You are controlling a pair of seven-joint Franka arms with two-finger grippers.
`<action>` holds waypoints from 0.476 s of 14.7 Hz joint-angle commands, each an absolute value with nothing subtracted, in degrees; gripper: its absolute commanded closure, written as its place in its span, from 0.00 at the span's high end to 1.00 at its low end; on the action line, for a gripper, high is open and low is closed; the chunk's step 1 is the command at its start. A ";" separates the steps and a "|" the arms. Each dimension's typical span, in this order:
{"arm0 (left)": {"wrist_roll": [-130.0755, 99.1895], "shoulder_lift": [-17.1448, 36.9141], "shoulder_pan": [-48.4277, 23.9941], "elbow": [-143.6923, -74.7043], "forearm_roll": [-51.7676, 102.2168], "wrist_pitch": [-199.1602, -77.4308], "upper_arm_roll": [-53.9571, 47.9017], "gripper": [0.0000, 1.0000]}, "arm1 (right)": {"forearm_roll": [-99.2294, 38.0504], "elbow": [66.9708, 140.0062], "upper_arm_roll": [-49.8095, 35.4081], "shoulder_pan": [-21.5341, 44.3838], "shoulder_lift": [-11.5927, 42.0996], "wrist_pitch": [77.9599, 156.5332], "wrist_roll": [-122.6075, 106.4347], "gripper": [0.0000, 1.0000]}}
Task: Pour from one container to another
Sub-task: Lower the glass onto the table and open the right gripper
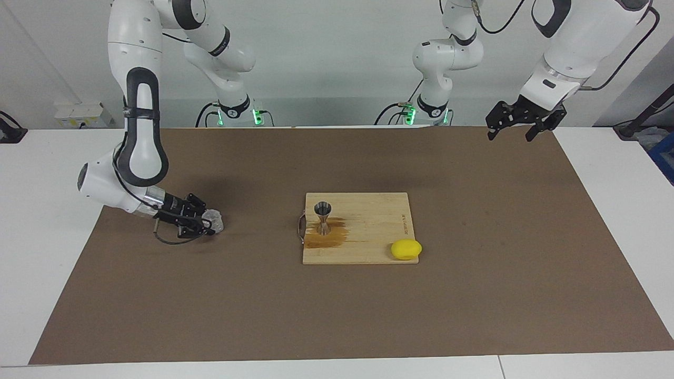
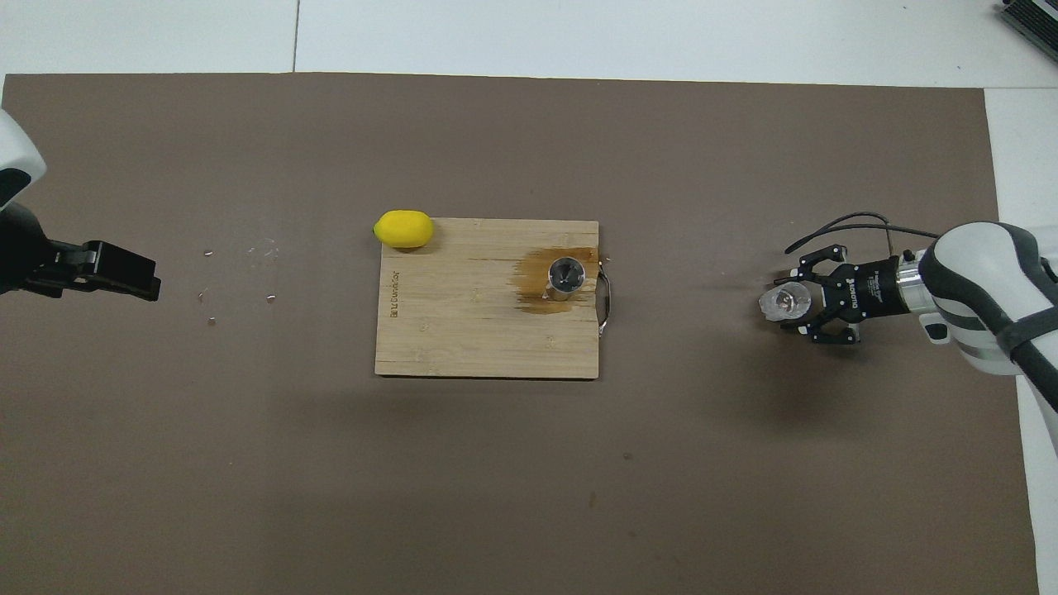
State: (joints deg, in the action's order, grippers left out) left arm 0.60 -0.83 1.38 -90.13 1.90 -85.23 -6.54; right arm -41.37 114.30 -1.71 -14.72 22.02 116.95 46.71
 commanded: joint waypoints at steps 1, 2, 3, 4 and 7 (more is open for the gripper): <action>0.53 -2.46 1.49 -91.85 2.46 -85.17 -6.42 1.00 | -42.01 116.37 -1.93 -17.05 20.57 117.95 44.12 1.00; 0.53 -2.46 1.49 -91.85 2.37 -85.17 -6.42 1.00 | -41.92 116.37 -1.93 -17.49 20.31 117.95 43.34 1.00; 0.53 -2.46 1.49 -91.85 2.37 -85.17 -6.42 1.00 | -41.75 116.37 -1.85 -17.84 19.78 117.86 42.29 1.00; 0.53 -2.46 1.49 -91.85 2.37 -85.17 -6.42 1.00 | -39.40 116.45 -1.76 -17.84 18.82 117.86 40.27 1.00; 0.53 -2.46 1.49 -91.85 2.46 -85.17 -6.42 1.00 | -25.71 116.46 -1.93 -16.97 13.29 116.90 37.97 1.00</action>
